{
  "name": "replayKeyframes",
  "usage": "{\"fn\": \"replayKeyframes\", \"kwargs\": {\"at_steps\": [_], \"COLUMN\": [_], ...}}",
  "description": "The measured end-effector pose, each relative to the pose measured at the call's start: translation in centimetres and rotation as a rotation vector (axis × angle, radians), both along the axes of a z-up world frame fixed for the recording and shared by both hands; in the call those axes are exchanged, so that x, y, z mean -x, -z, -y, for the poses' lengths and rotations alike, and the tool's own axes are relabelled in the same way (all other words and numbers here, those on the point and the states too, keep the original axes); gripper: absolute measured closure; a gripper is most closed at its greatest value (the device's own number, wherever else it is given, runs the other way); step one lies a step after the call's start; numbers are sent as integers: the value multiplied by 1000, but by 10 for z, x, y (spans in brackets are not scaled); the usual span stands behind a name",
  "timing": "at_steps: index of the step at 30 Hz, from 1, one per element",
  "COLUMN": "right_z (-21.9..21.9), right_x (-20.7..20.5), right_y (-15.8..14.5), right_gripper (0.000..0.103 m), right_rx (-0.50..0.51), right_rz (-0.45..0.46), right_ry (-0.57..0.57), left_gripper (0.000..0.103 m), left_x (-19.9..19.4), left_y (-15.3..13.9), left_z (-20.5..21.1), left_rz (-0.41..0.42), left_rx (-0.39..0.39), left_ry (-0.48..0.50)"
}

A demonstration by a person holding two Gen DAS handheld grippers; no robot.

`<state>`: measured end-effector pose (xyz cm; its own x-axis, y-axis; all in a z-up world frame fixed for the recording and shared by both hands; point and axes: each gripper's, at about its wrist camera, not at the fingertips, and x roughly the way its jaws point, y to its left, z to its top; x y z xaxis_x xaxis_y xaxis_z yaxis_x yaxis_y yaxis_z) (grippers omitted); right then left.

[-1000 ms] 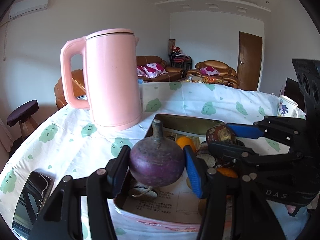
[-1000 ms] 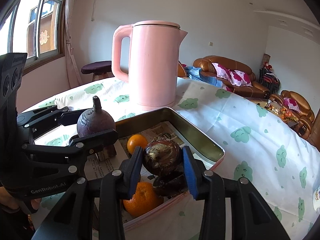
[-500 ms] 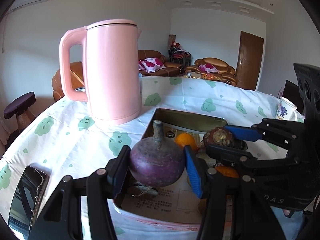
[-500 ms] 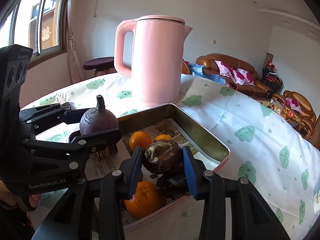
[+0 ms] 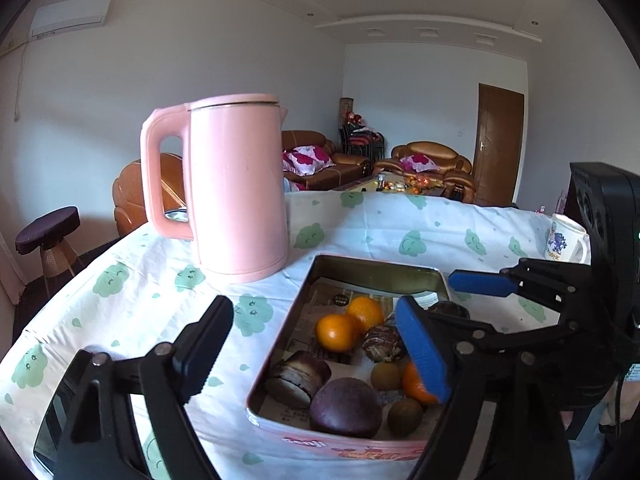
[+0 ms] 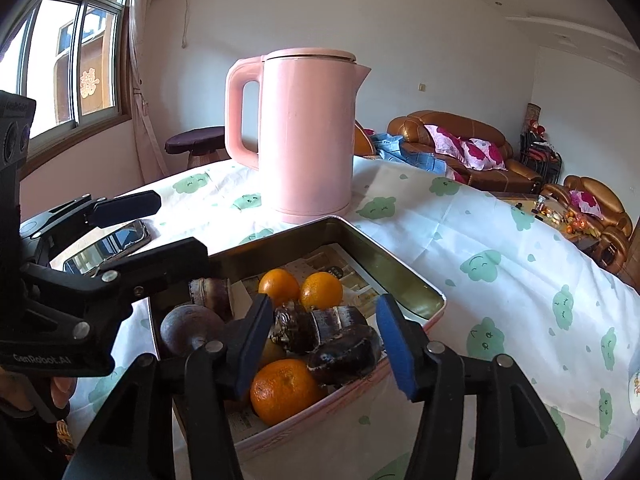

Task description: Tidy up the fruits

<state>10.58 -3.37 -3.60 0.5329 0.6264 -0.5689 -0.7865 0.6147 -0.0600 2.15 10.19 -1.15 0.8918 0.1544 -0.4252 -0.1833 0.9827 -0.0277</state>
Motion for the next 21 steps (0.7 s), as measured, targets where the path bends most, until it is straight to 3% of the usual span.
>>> {"fn": "replayKeyframes", "kwargs": {"at_steps": [7, 11, 21], "right_z": [36, 57, 70], "right_x": [1, 1, 16], "right_y": [-14, -20, -29], "right_gripper": [46, 38, 37], "right_rx": [-69, -122, -151], "right_rz": [-17, -18, -2], "right_ry": [112, 163, 163], "left_gripper": [6, 4, 3], "left_x": [12, 13, 16], "left_y": [-11, -13, -16], "left_z": [0, 5, 16], "left_rz": [55, 61, 63], "left_rx": [5, 3, -18], "left_ry": [-10, -5, -1]}}
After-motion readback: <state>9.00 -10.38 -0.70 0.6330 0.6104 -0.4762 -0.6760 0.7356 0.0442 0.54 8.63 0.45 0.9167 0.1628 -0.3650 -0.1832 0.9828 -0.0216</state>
